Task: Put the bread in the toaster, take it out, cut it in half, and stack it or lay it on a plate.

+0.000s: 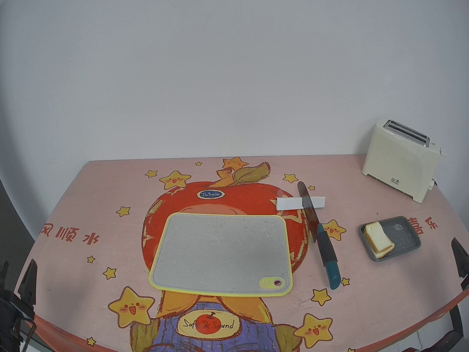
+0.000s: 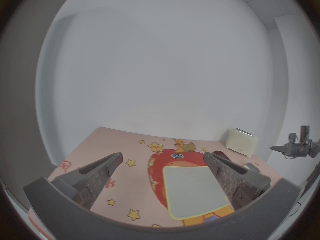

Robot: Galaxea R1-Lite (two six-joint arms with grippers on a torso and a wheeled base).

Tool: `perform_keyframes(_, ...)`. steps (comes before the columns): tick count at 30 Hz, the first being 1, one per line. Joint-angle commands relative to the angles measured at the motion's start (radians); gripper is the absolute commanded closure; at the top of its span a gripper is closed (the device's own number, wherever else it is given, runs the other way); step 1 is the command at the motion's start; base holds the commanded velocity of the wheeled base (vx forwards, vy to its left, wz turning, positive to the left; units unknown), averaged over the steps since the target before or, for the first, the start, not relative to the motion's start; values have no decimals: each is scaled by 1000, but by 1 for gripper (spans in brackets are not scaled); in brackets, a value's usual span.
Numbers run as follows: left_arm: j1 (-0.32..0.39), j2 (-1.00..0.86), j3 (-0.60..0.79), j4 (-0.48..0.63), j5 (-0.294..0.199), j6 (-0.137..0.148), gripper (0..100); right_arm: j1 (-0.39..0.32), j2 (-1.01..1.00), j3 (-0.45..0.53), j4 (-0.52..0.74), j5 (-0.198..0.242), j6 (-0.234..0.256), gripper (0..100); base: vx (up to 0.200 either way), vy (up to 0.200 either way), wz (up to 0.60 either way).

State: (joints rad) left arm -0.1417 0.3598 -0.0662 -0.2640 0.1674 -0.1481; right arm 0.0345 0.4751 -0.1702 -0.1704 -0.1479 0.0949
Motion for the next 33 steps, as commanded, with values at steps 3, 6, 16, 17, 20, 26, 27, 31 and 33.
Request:
perform_keyframes(3,1,-268,66,197,-23,50,0,-34,-263,152,45,4,-30,0,0,0,0)
perform_keyframes(6,1,-263,66,204,-80,36,0,-33,-423,135,224,71,-27,0,0,0,0)
perform_keyframes(16,1,-263,66,204,-101,58,0,-34,-475,166,150,97,-38,0,0,0,0)
perform_keyframes(17,1,-263,66,220,-92,88,0,-36,-475,166,150,94,-41,0,0,0,0)
perform_keyframes(20,2,-263,66,224,-94,96,0,-36,-475,166,152,93,-41,0,0,0,0)
perform_keyframes(26,1,-262,66,259,-152,142,0,-30,-475,169,177,151,-84,0,0,0,0)
perform_keyframes(27,1,-262,66,264,-166,142,0,-30,-475,169,180,185,-99,0,0,0,0)
perform_keyframes(31,2,-265,66,258,-152,128,0,-33,-475,166,181,188,-90,0,0,0,0)
perform_keyframes(33,4,-263,66,259,-151,127,0,-34,-475,166,183,162,-80,0,0,0,0)
